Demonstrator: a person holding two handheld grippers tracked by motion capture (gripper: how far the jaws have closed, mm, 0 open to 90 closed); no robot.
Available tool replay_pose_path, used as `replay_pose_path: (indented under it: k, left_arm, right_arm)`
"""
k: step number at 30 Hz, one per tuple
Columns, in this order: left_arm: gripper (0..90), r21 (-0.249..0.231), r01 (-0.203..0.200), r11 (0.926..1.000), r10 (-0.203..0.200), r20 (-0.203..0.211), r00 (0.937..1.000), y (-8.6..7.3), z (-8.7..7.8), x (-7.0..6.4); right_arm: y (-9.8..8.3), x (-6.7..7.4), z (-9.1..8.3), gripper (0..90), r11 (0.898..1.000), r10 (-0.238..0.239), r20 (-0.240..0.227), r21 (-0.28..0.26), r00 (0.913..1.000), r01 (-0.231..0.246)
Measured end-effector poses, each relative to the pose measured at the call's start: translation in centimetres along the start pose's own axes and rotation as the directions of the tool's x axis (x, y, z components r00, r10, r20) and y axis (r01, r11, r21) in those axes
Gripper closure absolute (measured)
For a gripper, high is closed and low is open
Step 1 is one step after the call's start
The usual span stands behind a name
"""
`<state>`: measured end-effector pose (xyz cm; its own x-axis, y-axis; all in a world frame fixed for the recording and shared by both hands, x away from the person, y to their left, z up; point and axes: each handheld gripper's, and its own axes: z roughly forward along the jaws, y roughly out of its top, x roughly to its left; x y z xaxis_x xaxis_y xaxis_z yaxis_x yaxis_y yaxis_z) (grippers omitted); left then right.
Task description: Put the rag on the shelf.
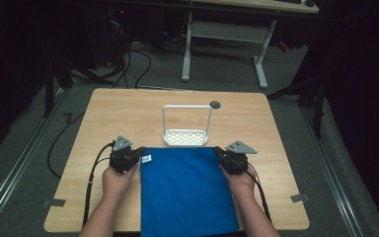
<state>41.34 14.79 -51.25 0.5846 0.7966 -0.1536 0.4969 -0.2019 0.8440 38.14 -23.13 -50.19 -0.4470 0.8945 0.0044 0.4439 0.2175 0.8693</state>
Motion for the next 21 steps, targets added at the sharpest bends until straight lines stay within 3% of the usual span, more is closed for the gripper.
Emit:
replay_pose_path:
  k: [1,4,5,12,18,21]
  left_arm:
    - [89.0,-0.008,-0.012,0.9999,0.012,-0.003,0.9999,0.1,-0.4,-0.3]
    - [89.0,-0.025,-0.016,0.9996,0.016,-0.004,0.9999,0.2,-0.8,-0.7]
    - [88.9,-0.042,-0.022,0.9989,0.022,-0.010,0.9997,0.4,-1.3,-1.0]
    - [88.9,-0.107,-0.039,0.9935,0.037,-0.019,0.9991,0.9,-3.0,-1.7]
    - [88.9,-0.190,-0.056,0.9801,0.051,-0.031,0.9982,1.8,-4.8,-2.4]
    - [88.9,-0.210,-0.055,0.9761,0.050,-0.028,0.9984,2.0,-5.2,-2.6]
  right_arm:
    - [-0.3,0.0,-0.7,87.4,1.000,0.015,-0.008,-0.027,0.9999,-0.015]
    - [-0.5,-0.2,-1.1,87.4,1.000,0.004,-0.006,-0.020,1.0000,-0.004]
    - [-0.5,-0.5,-1.7,87.4,0.999,0.025,-0.011,-0.039,0.9996,-0.025]
    - [0.4,-0.7,-3.2,87.4,0.994,0.038,-0.022,-0.104,0.9990,-0.040]
    - [1.4,-0.1,-4.8,87.4,0.986,0.026,-0.025,-0.165,0.9993,-0.030]
    - [1.7,0.0,-5.4,87.4,0.982,0.025,-0.021,-0.186,0.9995,-0.029]
